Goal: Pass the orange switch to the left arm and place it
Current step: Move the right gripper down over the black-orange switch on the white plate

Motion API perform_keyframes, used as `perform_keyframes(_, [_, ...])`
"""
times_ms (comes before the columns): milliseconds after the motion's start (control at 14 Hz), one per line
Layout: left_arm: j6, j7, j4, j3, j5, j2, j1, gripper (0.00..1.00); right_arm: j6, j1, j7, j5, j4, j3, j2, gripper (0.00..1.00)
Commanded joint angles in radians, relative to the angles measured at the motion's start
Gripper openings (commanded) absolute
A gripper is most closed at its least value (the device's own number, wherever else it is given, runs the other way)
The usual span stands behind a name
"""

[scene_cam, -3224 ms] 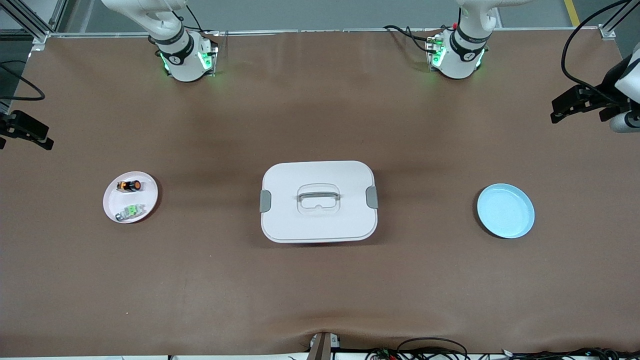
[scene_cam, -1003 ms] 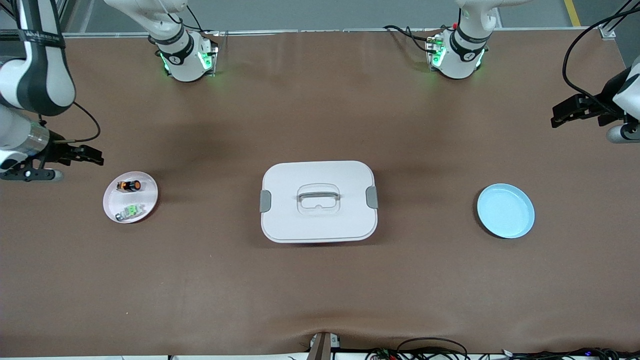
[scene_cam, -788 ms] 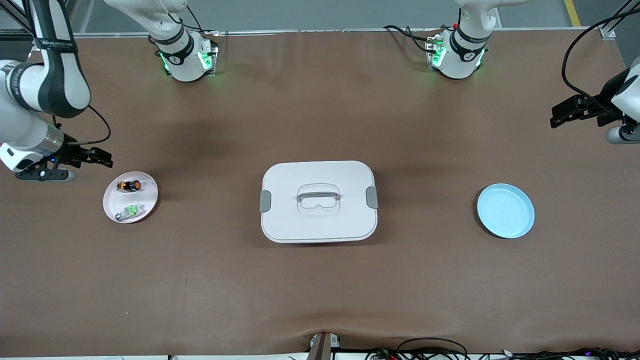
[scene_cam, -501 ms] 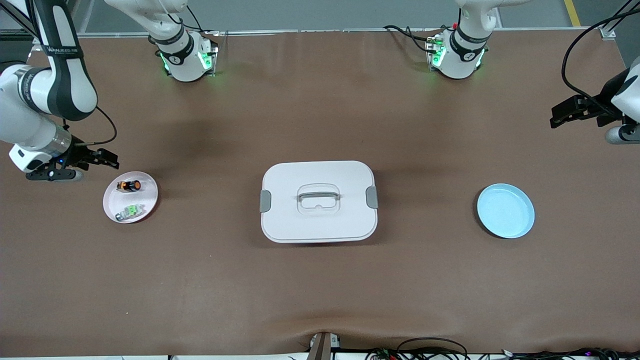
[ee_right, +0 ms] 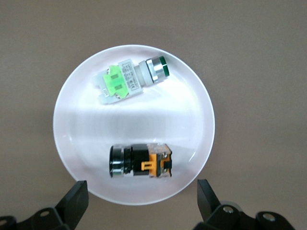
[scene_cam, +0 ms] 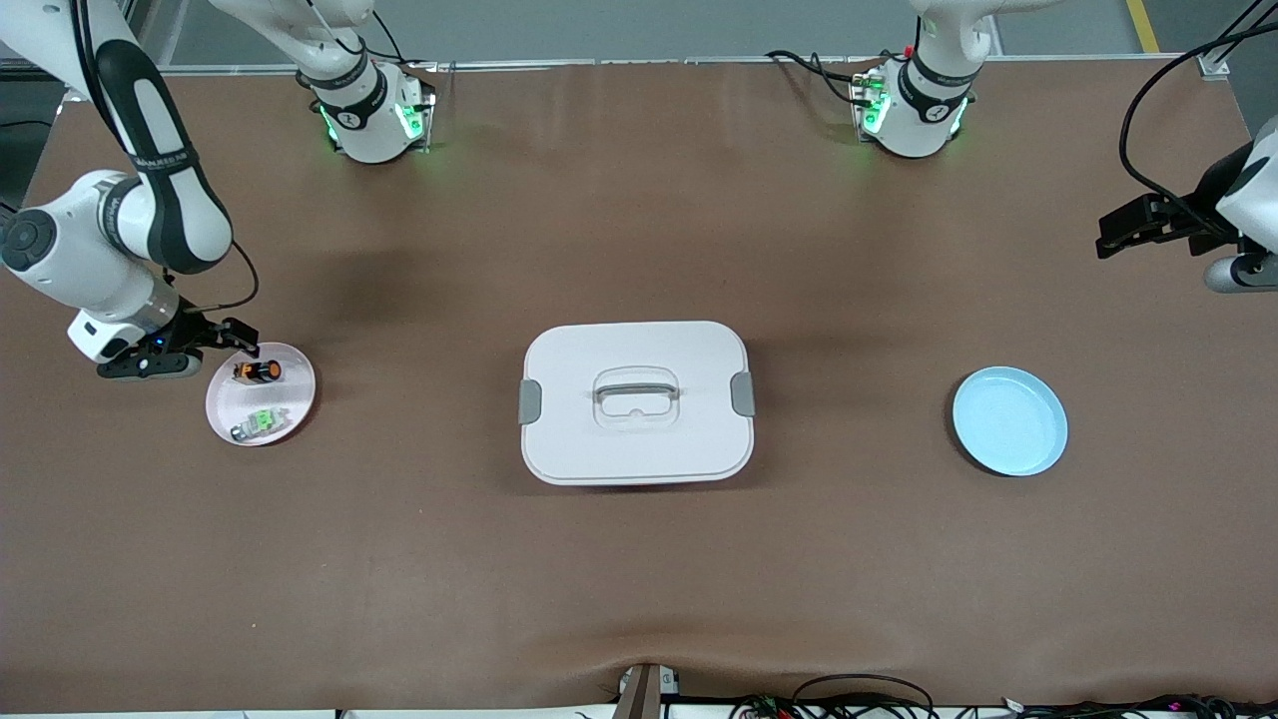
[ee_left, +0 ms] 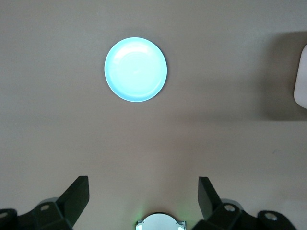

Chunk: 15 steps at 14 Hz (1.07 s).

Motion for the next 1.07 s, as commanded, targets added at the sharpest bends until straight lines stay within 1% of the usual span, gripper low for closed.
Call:
perform_keyframes(0, [-0.001, 0.02, 0.002, -0.002, 0.003, 0.0, 0.004, 1.0, 0.029, -0.016, -0.022, 0.018, -0.002, 0.01, 0.034, 1.0])
perform_keyframes(430, [0.007, 0.016, -0.005, -0.002, 0.003, 0.005, 0.003, 1.0, 0.063, -0.017, -0.022, 0.029, 0.004, 0.015, 0.086, 1.0])
perform_keyframes(645, [0.008, -0.004, -0.011, -0.007, -0.002, 0.007, -0.002, 1.0, 0.109, -0.015, -0.022, 0.033, 0.007, 0.02, 0.118, 1.0])
perform_keyframes(1003, [0.015, -0.021, -0.011, -0.011, -0.009, 0.008, -0.005, 1.0, 0.116, -0.013, -0.022, 0.033, 0.016, 0.023, 0.135, 1.0])
